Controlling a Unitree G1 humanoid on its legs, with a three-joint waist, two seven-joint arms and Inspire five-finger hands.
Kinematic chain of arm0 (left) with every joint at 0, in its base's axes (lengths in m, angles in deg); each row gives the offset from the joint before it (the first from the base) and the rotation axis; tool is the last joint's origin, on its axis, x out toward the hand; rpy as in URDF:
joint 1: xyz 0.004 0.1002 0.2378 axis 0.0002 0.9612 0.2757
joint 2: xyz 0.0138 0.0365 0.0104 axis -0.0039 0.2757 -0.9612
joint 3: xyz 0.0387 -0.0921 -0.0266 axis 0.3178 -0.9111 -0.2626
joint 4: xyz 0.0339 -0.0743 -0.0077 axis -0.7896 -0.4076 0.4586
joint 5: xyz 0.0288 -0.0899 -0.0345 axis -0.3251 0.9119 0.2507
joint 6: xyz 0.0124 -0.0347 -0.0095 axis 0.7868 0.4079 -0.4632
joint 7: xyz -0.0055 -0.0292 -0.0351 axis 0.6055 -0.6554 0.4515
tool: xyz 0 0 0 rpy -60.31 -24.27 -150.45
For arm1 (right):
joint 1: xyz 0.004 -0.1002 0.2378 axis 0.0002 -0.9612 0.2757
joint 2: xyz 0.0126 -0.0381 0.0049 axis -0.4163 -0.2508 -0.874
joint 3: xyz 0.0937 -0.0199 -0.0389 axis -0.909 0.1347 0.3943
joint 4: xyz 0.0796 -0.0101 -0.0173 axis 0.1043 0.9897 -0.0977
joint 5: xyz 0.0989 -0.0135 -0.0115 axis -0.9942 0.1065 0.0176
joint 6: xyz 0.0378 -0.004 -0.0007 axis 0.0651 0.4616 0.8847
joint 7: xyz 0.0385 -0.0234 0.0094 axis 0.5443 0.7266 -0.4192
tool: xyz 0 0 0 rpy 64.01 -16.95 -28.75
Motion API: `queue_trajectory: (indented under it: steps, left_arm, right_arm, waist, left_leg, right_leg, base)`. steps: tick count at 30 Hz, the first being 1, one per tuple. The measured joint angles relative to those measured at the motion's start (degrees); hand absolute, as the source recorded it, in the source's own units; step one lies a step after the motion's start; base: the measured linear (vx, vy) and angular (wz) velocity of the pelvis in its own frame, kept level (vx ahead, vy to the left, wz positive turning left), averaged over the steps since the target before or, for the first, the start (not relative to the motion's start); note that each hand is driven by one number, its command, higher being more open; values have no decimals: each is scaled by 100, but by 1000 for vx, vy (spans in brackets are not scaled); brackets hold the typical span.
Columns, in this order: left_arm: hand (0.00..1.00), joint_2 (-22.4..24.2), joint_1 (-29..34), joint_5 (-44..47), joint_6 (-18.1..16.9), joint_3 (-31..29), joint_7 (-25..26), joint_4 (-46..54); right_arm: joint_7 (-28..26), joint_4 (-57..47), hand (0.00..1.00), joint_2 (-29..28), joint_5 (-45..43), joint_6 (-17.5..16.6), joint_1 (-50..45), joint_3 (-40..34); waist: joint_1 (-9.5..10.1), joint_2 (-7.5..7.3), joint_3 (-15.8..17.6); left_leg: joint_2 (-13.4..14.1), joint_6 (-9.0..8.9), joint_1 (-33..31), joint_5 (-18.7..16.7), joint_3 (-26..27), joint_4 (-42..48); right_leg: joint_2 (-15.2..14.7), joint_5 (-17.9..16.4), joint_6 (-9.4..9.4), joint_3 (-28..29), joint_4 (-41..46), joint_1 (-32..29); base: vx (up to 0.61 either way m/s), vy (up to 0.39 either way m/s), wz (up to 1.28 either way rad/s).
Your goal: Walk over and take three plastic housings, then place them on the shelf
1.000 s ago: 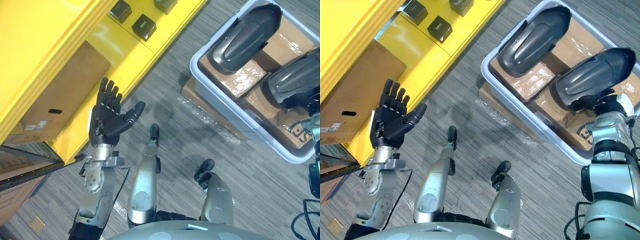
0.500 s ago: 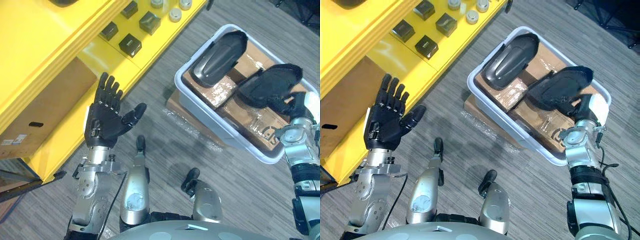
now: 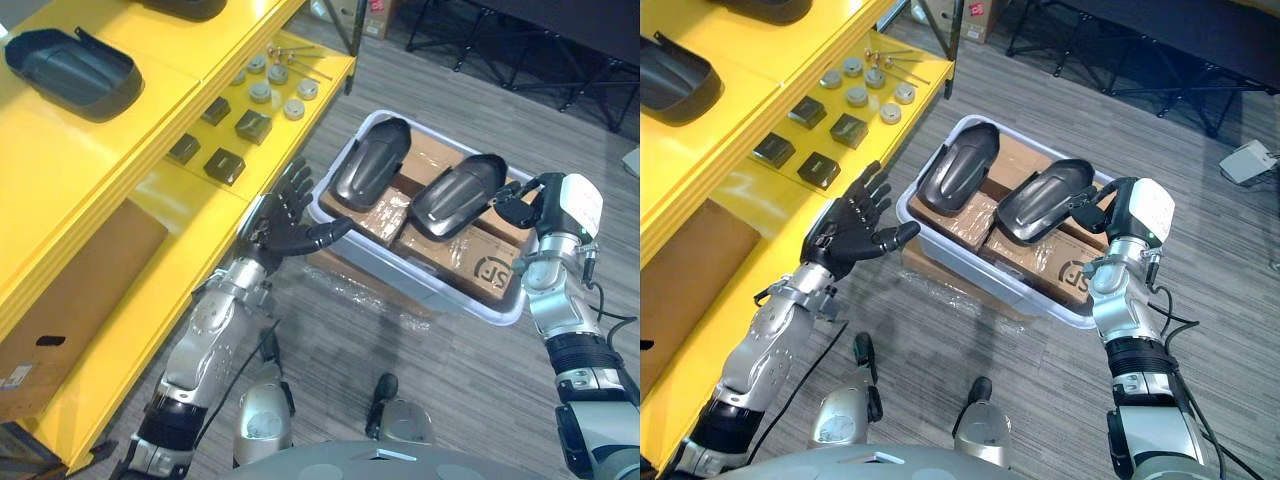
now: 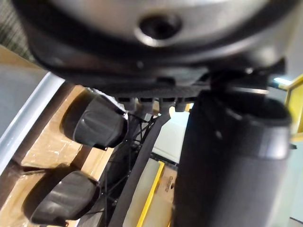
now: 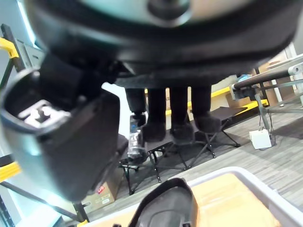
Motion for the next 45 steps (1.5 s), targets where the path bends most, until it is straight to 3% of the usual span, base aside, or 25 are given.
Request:
queue_trajectory:
  steps: [2,3,6,11,14,19,22,26,29,34,45]
  left_arm:
    - [100,-20,-206,88,82,74,-2,-239]
    - [100,-16,-303,239,84,105,-2,-410]
    - [100,-19,-417,255,27,105,-1,-515]
    - [100,362,-234,145,-535,1,51,-424]
    - [100,749,431,-218,-981,-276,218,95]
    - [100,984,1608,-534,-1486,-652,512,398]
    - [100,1102,1983,-523,-1768,-799,666,526]
    - [100,1181,2162,-515,-2131,-872,856,835]
    - [100,1253,2184,-509,-2369,-867,907,894]
    - [100,1262,2177,-522,-2463,-763,1112,894]
    - [100,1245,2069,-768,-2453,-447,1458,895]
  right_arm:
    - [0,11,0,0,-7,-76,7,19]
    - [1,34,100,-6,-14,-186,3,93]
    - [73,35,100,-163,-361,-501,-9,83]
    - [164,-1043,100,-1287,-1800,-1503,-1104,-205]
    - [166,-1808,100,-1932,-1928,-1814,-1942,-289]
    - [169,-2027,100,-2492,-2625,-2179,-2622,-855]
    - [209,-2313,100,-2642,-2957,-2386,-2971,-923]
    - [-87,-2562,100,-2772,-3893,-2861,-3163,-851]
    - [-732,-2562,100,-2865,-5030,-3168,-3176,-648]
    - [-906,-2554,100,-2864,-5247,-3229,-3177,-478]
    - [-741,-2364,100,-2852,-5008,-3198,-3178,-172]
  waist:
    - [-10,-1,-24]
    - [-51,-4,-83]
    - [-125,0,-150]
    - [-172,46,-467]
    - [-203,152,-603]
    - [-321,304,-759]
    - [-316,320,-772]
    - [-285,331,-825]
    - [-280,352,-1024]
    - [-292,403,-1074]
    - [-292,400,-1076]
  left_leg:
    - [22,-10,29,-8,59,-1]
    - [40,-18,31,-14,114,-2]
    - [70,-39,32,-31,144,-3]
    - [65,-66,167,-45,170,-2]
    - [67,-144,260,-116,244,-3]
    - [70,-131,387,-162,268,-3]
    - [72,-125,420,-168,273,-3]
    - [77,-127,417,-169,270,-3]
    - [74,-127,412,-169,266,-2]
    - [76,-152,412,-165,270,-1]
    - [75,-183,413,-190,286,-2]
  right_leg:
    - [20,37,-10,58,-37,0]
    - [46,98,-12,98,-124,-2]
    - [90,164,-34,129,-220,9]
    - [94,173,-49,107,-271,139]
    - [79,149,-60,143,-276,185]
    - [73,91,-96,141,-297,287]
    - [77,77,-73,138,-351,308]
    - [80,78,-74,73,-405,348]
    - [82,81,-71,53,-453,371]
    - [87,113,-76,50,-473,375]
    - [87,133,-45,47,-469,381]
  base:
    - [-26,-14,-19]
    - [-34,-12,-19]
    - [-27,-12,-10]
    - [8,-8,-2]
    - [-3,-14,-10]
    - [-38,-9,-4]
    - [-60,-6,-1]
    - [-33,-1,4]
    - [0,0,0]
    - [0,0,0]
    - [0,0,0]
